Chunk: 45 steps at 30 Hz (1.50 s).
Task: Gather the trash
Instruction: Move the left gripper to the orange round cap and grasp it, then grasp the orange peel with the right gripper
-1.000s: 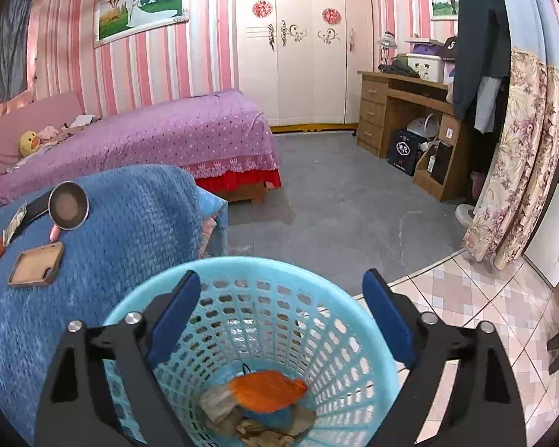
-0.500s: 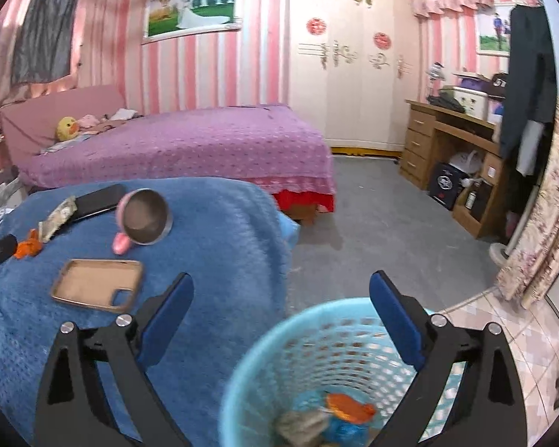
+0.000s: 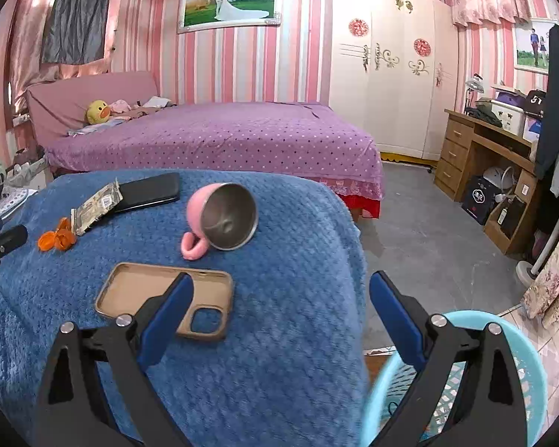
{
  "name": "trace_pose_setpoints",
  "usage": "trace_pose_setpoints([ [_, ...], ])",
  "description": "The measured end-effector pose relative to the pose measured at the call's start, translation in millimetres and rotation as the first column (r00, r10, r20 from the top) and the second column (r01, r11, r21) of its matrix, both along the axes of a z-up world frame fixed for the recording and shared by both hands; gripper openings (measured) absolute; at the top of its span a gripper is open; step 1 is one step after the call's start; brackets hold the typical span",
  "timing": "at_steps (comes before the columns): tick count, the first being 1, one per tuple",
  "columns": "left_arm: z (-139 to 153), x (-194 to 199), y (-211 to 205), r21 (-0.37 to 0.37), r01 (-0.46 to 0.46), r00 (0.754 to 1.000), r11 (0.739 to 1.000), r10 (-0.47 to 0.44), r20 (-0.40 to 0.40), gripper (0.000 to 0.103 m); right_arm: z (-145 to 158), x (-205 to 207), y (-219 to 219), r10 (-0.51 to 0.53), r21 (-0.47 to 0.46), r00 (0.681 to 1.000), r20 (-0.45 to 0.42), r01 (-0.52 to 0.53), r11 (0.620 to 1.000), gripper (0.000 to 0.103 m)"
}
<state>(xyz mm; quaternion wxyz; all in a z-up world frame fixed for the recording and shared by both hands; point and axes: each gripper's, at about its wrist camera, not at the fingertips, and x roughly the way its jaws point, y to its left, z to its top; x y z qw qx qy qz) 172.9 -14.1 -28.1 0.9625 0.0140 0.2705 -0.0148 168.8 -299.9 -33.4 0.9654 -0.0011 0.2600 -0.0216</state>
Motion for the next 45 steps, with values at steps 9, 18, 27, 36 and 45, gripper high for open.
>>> trace_pose_setpoints([
  [9, -29.4, 27.8, 55.4, 0.007, -0.096, 0.991, 0.995, 0.096, -0.094, 0.097, -9.6, 17.9, 19.5, -0.008, 0.007, 1.0, -0.024, 0.008, 1.0, 0.095],
  [18, -48.6, 49.1, 103.4, -0.019, -0.16, 0.974, 0.987, 0.154, -0.168, 0.097, -17.9, 36.5, 28.3, -0.036, -0.004, 0.998, -0.056, 0.035, 0.999, 0.096],
  [27, -66.3, 85.0, 100.8, 0.018, -0.109, 0.963, 0.994, 0.11, -0.245, 0.085, -22.2, 47.2, 33.0, -0.057, -0.02, 0.995, -0.08, 0.056, 0.998, 0.097],
  [36, -76.7, 106.9, 108.2, -0.05, -0.076, 0.951, 0.996, 0.057, -0.303, 0.048, -32.1, 54.6, 52.4, -0.017, -0.013, 0.992, -0.127, 0.016, 1.0, 0.097],
  [45, -59.5, 78.0, 126.2, -0.04, -0.076, 0.969, 0.996, 0.064, -0.24, 0.039, -31.2, 60.8, 118.6, 0.084, -0.036, 0.986, -0.146, -0.09, 0.995, 0.097],
])
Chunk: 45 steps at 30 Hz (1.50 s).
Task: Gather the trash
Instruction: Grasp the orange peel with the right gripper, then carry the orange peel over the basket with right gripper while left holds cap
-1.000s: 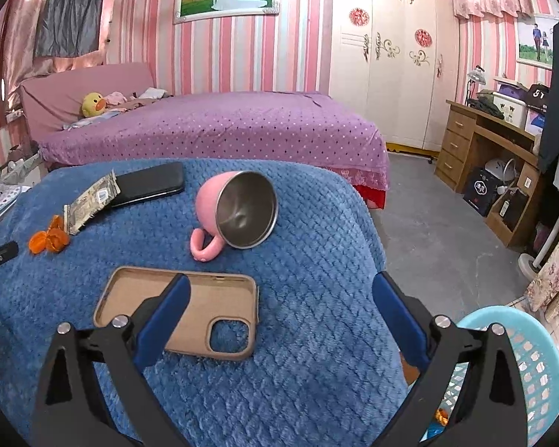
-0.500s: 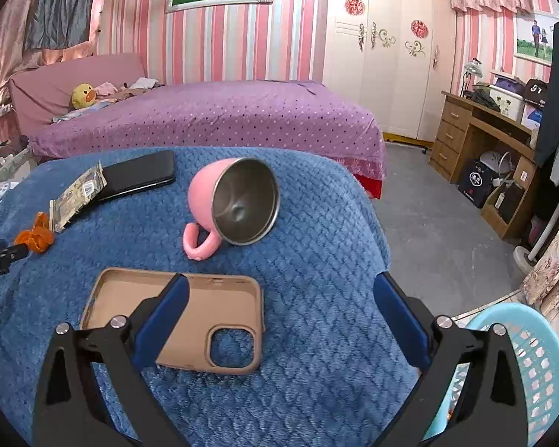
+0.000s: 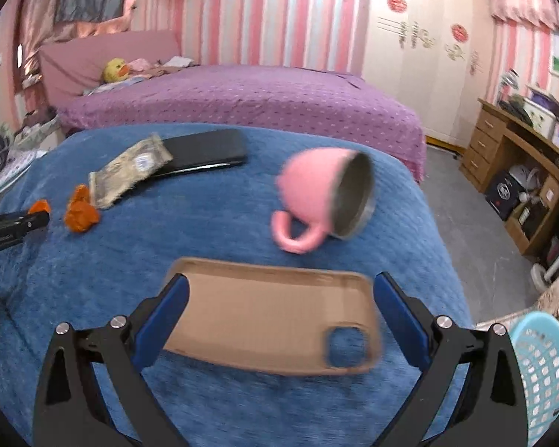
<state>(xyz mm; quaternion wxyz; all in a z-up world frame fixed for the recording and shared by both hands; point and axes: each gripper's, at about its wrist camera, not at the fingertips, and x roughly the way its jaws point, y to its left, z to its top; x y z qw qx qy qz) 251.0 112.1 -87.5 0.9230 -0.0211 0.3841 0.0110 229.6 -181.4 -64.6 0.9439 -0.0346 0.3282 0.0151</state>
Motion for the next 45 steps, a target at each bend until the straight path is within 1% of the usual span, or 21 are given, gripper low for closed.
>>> trace_pose_setpoints([
  [3, 5.8, -15.3, 22.4, 0.007, -0.028, 0.999, 1.0, 0.028, 0.024, 0.039, 4.1, 6.4, 32.8, 0.054, 0.018, 0.999, 0.004, -0.054, 0.998, 0.097],
  [7, 8.9, -29.5, 53.9, 0.033, -0.089, 0.995, 0.995, 0.087, 0.049, 0.039, 5.2, 13.0, 81.9, 0.122, -0.002, 0.992, 0.031, -0.122, 0.993, 0.097],
  [10, 6.4, -34.5, 78.1, 0.011, -0.127, 0.991, 0.992, 0.127, 0.036, 0.039, 2.2, 24.2, 109.9, 0.169, -0.002, 0.986, 0.012, -0.169, 0.986, 0.096],
  [12, 5.3, -35.7, 90.4, 0.013, -0.158, 0.987, 0.987, 0.158, 0.029, 0.039, -0.3, 32.5, 129.0, 0.197, 0.001, 0.98, -0.004, -0.197, 0.98, 0.096],
  [15, 3.9, -36.5, 100.8, 0.005, -0.174, 0.985, 0.985, 0.174, 0.022, 0.039, -2.5, 44.4, 151.5, 0.238, 0.012, 0.971, -0.028, -0.237, 0.971, 0.091],
  [17, 2.3, -36.8, 104.6, -0.004, -0.172, 0.985, 0.985, 0.172, 0.018, 0.039, -5.4, 52.7, 165.7, 0.259, 0.005, 0.965, -0.046, -0.259, 0.966, 0.084],
  [18, 1.5, -35.6, 104.5, 0.001, -0.17, 0.985, 0.986, 0.17, 0.015, 0.039, -7.6, 56.0, 170.3, 0.264, 0.005, 0.963, -0.056, -0.264, 0.964, 0.082],
  [19, 1.0, -35.2, 105.3, 0.002, -0.167, 0.986, 0.986, 0.167, 0.014, 0.039, -10.2, 61.6, 174.9, 0.269, 0.009, 0.96, -0.073, -0.269, 0.963, 0.078],
  [20, 1.0, -34.5, 105.6, 0.002, -0.163, 0.986, 0.987, 0.163, 0.014, 0.039, -12.7, 64.5, 178.5, 0.275, 0.018, 0.957, -0.089, -0.275, 0.961, 0.072],
  [21, 1.5, -33.6, 105.0, 0.006, -0.159, 0.987, 0.987, 0.159, 0.016, 0.039, -15.4, 68.8, 181.6, 0.28, 0.026, 0.954, -0.102, -0.279, 0.96, 0.069],
  [22, 0.4, -33.3, 104.0, 0.008, -0.158, 0.987, 0.987, 0.158, 0.017, 0.039, -18.7, 73.1, 184.7, 0.289, 0.034, 0.95, -0.12, -0.287, 0.957, 0.062],
  [23, 0.2, -32.3, 103.0, 0.008, -0.155, 0.988, 0.988, 0.155, 0.017, 0.039, -22.7, 76.4, 188.2, 0.3, 0.038, 0.944, -0.137, -0.297, 0.954, 0.051],
  [25, 0.1, -31.3, 101.9, 0.011, -0.152, 0.988, 0.988, 0.152, 0.017, 0.039, -28.7, 80.3, 193.6, 0.331, 0.045, 0.93, -0.163, -0.328, 0.944, 0.039],
  [26, 0.0, -30.9, 100.9, 0.012, -0.152, 0.988, 0.988, 0.152, 0.016, 0.039, -29.4, 80.9, 194.7, 0.338, 0.047, 0.927, -0.163, -0.335, 0.941, 0.035],
  [28, 0.8, -31.1, 98.9, 0.013, -0.152, 0.988, 0.988, 0.152, 0.015, 0.039, -26.6, 79.5, 193.2, 0.346, 0.064, 0.927, -0.143, -0.34, 0.938, 0.03],
  [30, 3.4, -31.3, 94.7, 0.009, -0.149, 0.989, 0.989, 0.148, 0.02, 0.039, -24.0, 76.4, 188.8, 0.344, 0.076, 0.93, -0.127, -0.336, 0.939, 0.026],
  [33, 8.5, -32.7, 82.4, 0.017, -0.133, 0.991, 0.991, 0.132, 0.031, 0.039, -15.2, 65.7, 177.2, 0.336, 0.073, 0.937, -0.092, -0.33, 0.941, 0.025],
  [37, 16.9, -35.6, 59.3, 0.011, -0.102, 0.994, 0.995, 0.101, 0.044, 0.039, -2.6, 49.1, 147.9, 0.314, 0.078, 0.948, -0.056, -0.31, 0.948, 0.024],
  [41, 28.8, -41.7, 23.9, -0.007, -0.046, 0.997, 0.999, 0.047, 0.068, 0.039, 11.2, 29.4, 106.6, 0.28, 0.073, 0.96, -0.024, -0.278, 0.958, 0.024],
  [44, 34.9, -45.9, -9.0, -0.001, -0.008, 0.997, 1.0, 0.008, 0.08, 0.039, 21.7, 14.8, 74.4, 0.25, 0.072, 0.968, -0.003, -0.25, 0.966, 0.024],
  [45, 36.3, -47.1, -21.1, -0.01, 0.009, 0.997, 1.0, -0.009, 0.08, 0.039, 24.9, 9.6, 62.3, 0.238, 0.071, 0.971, 0.003, -0.238, 0.969, 0.024],
])
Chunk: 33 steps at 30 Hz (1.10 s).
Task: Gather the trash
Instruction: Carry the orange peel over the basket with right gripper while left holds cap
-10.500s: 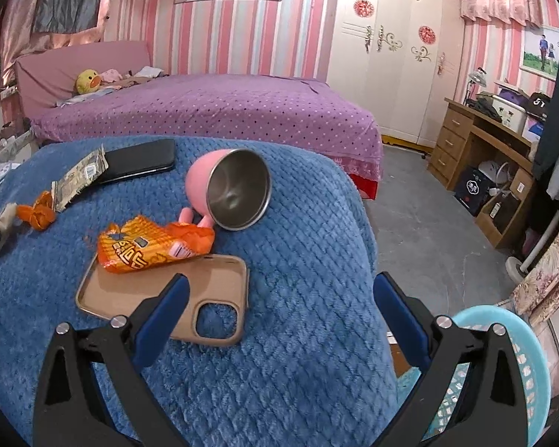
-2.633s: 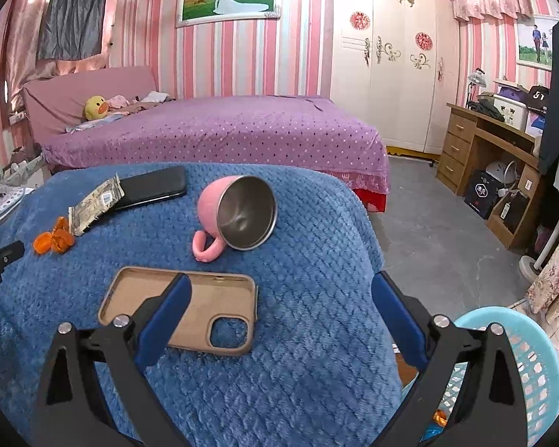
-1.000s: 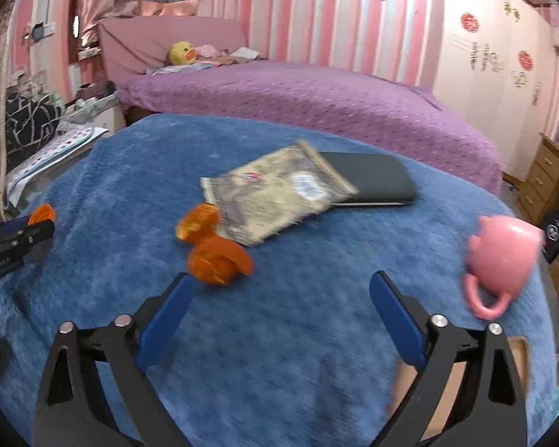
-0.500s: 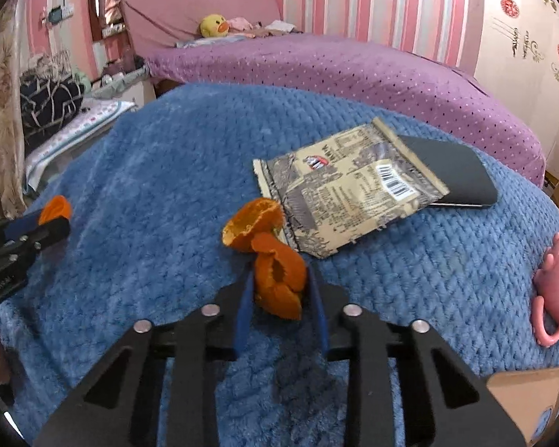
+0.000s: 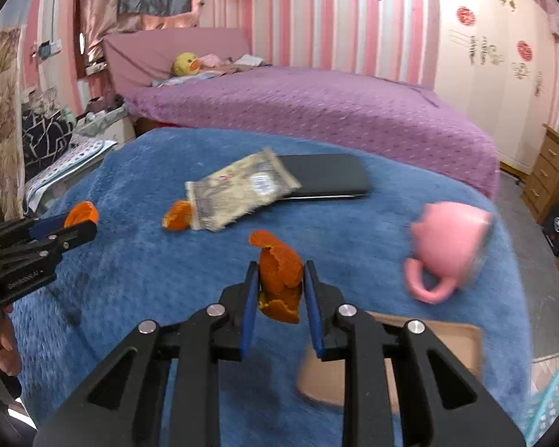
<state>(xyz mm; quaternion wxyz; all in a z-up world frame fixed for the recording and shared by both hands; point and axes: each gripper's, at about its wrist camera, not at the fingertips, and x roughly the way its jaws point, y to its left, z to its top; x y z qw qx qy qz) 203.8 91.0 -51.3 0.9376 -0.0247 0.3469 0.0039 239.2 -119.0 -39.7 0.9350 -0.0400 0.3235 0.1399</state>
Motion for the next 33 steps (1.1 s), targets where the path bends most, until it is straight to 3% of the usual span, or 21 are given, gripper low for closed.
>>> trace_pose_setpoints([
  [9, 9.0, -11.0, -93.6, -0.048, 0.134, 0.991, 0.99, -0.133, 0.031, 0.039, 15.3, -49.7, -104.1, -0.143, 0.011, 0.989, 0.048, 0.143, 0.99, 0.024],
  [14, 8.9, -21.2, -133.4, -0.027, 0.16, 0.985, 0.987, -0.158, 0.063, 0.039, 16.2, -75.6, -152.9, -0.215, 0.012, 0.975, 0.06, 0.215, 0.977, 0.024],
  [26, 3.1, -30.2, -178.8, 0.013, 0.15, 0.984, 0.989, -0.15, 0.095, 0.039, 9.8, -99.2, -247.0, -0.346, 0.06, 0.936, 0.07, 0.342, 0.938, 0.024],
  [33, -2.9, -30.9, -200.7, 0.037, 0.163, 0.983, 0.986, -0.166, 0.075, 0.039, 8.0, -101.0, -271.9, -0.37, 0.054, 0.926, 0.074, 0.366, 0.929, 0.024],
])
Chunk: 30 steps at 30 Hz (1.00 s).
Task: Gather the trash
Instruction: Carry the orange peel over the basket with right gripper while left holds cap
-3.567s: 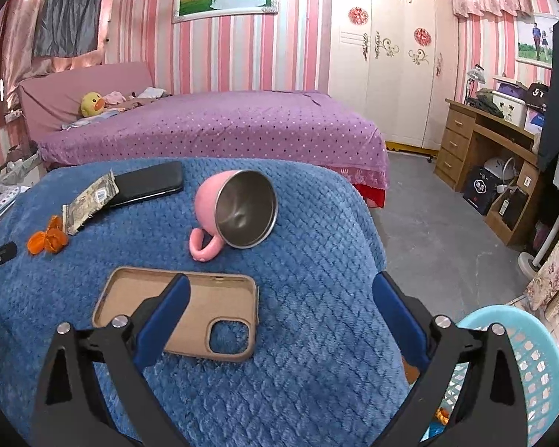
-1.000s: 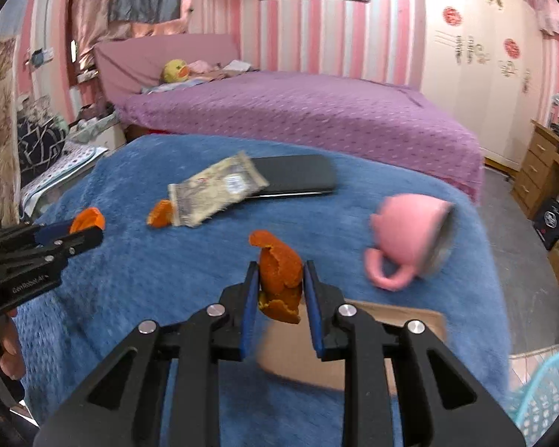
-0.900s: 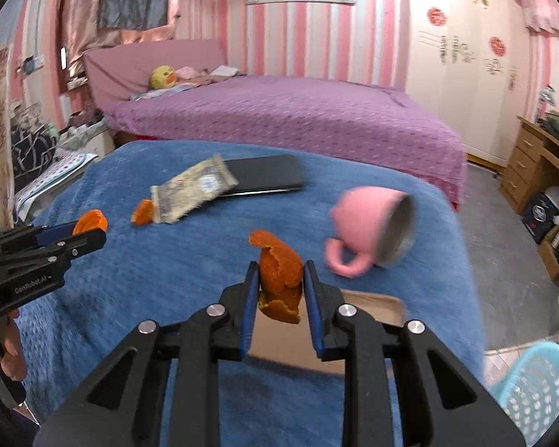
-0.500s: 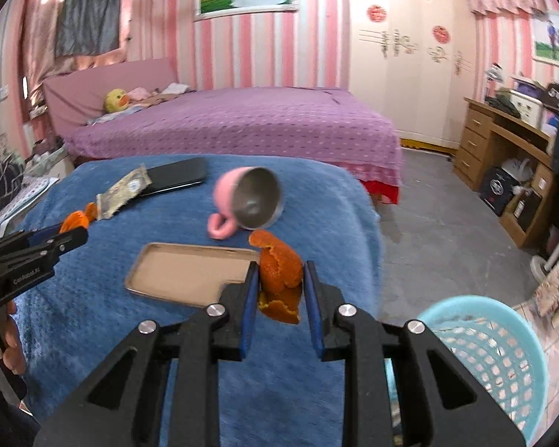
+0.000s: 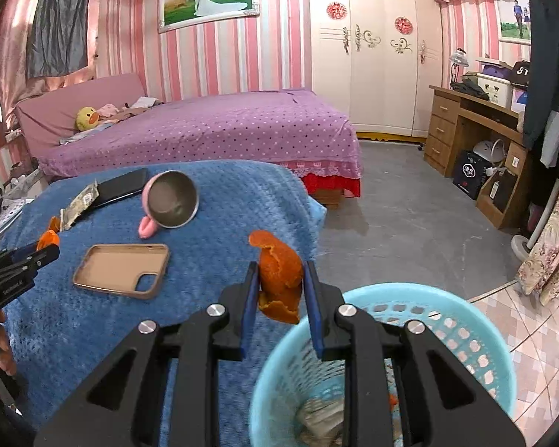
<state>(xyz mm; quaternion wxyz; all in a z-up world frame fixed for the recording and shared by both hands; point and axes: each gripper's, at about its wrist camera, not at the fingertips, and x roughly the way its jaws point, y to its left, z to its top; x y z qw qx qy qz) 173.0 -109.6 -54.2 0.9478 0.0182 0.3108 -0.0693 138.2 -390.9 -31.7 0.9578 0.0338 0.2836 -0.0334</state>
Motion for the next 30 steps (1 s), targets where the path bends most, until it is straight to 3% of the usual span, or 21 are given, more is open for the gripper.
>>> trace_pose_setpoints([
  [10, 11.5, -17.3, -75.3, 0.054, 0.076, 0.995, 0.996, -0.08, 0.065, 0.039, -6.2, -7.2, -45.9, -0.058, -0.015, 0.998, -0.02, 0.058, 0.998, 0.024],
  [13, 15.1, -21.0, -103.4, 0.011, 0.111, 0.992, 0.994, -0.111, 0.062, 0.039, -10.2, -11.5, -61.3, -0.084, -0.019, 0.996, -0.031, 0.083, 0.996, 0.024],
  [21, 8.6, -41.2, -182.0, 0.053, 0.212, 0.974, 0.976, -0.215, 0.07, 0.039, -21.3, -23.5, -98.1, -0.127, -0.039, 0.99, -0.058, 0.125, 0.991, 0.024],
  [30, -3.5, -46.9, -226.0, 0.045, 0.264, 0.963, 0.963, -0.266, 0.037, 0.039, -29.9, -35.9, -129.0, -0.159, -0.028, 0.984, -0.08, 0.157, 0.987, 0.024],
])
